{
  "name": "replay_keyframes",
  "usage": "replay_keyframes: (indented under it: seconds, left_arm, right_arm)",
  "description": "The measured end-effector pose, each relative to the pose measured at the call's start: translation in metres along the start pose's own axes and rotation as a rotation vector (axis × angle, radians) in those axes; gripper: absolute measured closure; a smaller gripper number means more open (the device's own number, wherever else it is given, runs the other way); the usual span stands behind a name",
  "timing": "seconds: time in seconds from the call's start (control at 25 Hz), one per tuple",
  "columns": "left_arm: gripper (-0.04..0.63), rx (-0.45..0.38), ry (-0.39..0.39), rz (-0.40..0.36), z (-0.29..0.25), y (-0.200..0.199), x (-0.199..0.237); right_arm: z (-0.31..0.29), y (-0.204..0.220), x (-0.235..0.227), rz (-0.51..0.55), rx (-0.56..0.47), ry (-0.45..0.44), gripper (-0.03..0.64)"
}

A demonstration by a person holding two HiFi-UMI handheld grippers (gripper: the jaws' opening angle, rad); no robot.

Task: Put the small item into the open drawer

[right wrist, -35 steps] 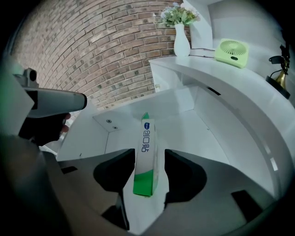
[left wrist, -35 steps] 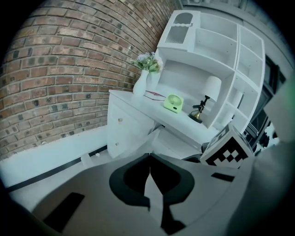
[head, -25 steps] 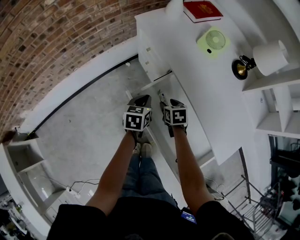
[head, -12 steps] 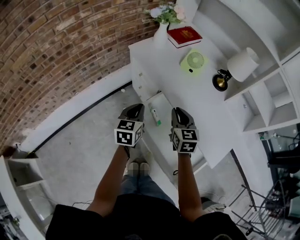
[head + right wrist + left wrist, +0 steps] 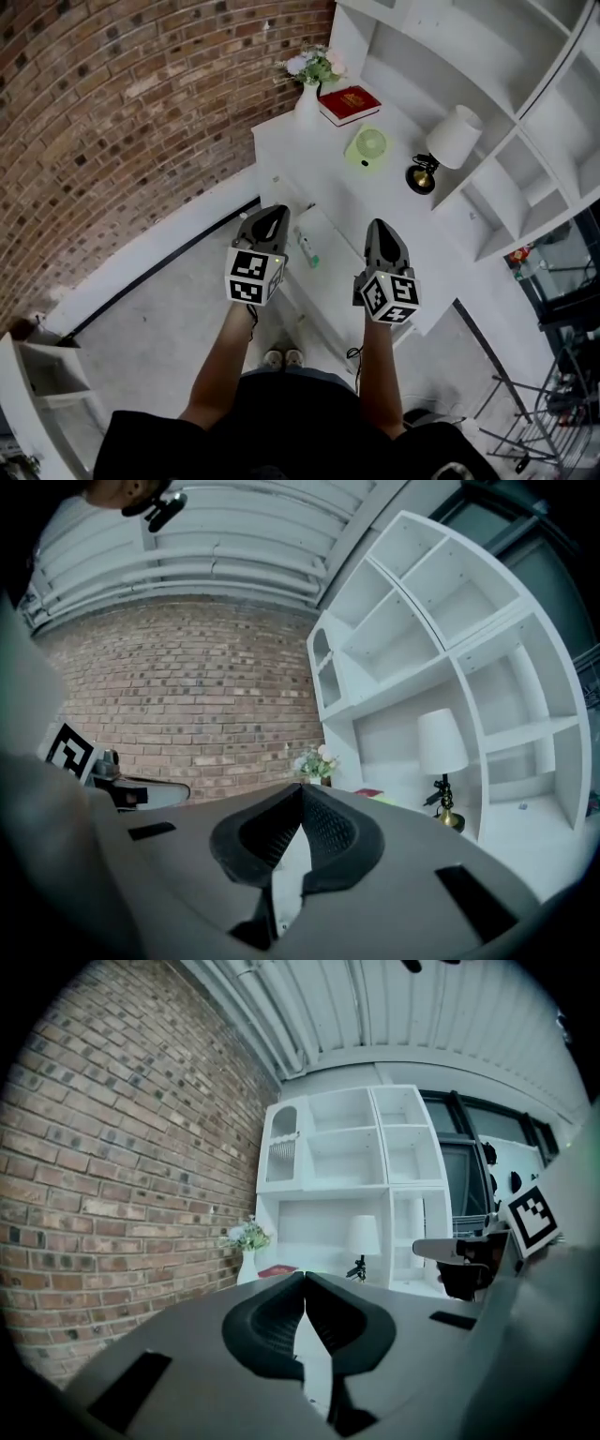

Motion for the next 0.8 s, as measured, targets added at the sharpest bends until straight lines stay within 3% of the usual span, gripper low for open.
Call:
replay_keyframes:
  seconds: [0.32,0.8]
  left_arm:
    - [0.572,-0.036,0.018,0.002,0.000,-0.012,-0.003]
    - [0.572,-0.021,0.019,-0.006,0.001,-0.009,-0.006]
  right_arm:
    - [0.015,-0.013,0.004,0.065,-0.073,0.003,0.618]
    - [0.012,-0.011,0.003,0.018,-0.051,-0.013,0.618]
Point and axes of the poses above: the fingertips, and each gripper's own axes: z backward along the fingers, x to its left, y out of its underside, the point moved 2 cm from there along z, backward along the fingers, and after that the axes turned 1 degree about z, right-handed, at the moved point
